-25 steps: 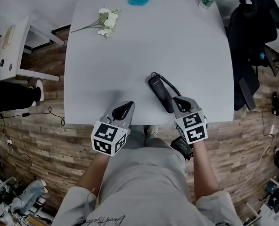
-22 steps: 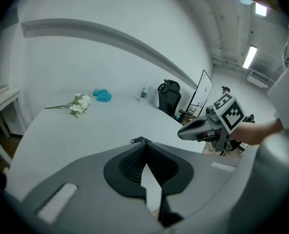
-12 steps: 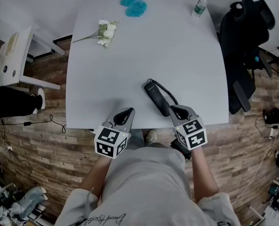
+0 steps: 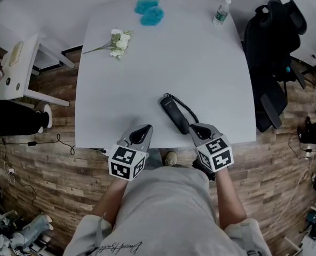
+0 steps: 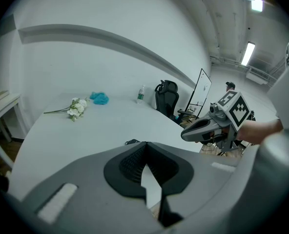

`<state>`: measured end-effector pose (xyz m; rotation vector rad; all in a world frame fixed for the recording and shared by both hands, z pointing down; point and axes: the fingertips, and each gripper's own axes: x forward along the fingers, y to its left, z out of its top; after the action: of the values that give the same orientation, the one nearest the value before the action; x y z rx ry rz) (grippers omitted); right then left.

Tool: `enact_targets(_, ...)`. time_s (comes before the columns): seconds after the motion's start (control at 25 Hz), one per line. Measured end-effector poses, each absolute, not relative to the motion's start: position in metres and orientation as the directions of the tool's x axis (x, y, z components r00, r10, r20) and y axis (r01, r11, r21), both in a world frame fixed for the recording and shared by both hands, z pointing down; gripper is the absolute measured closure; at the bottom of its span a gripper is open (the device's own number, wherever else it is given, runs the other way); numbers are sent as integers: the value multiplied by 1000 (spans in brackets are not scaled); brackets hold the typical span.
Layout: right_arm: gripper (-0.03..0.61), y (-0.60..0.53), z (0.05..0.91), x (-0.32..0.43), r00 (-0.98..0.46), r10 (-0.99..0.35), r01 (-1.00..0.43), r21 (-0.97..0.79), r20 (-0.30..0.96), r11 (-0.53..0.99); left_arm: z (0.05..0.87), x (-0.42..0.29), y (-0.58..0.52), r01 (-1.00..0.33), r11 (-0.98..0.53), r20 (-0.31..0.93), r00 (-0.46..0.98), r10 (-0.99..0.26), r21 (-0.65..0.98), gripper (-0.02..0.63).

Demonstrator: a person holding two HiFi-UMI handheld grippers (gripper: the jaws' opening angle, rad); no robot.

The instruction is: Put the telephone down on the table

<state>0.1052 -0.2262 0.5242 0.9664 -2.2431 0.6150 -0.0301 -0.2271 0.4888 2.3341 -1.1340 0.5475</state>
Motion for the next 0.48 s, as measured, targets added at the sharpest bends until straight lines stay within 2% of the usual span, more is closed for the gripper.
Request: enact_targets(0.48, 572, -225, 523, 109, -543, -479, -762, -165, 690, 626, 484, -24, -227, -804, -544, 541, 576, -613, 240, 597)
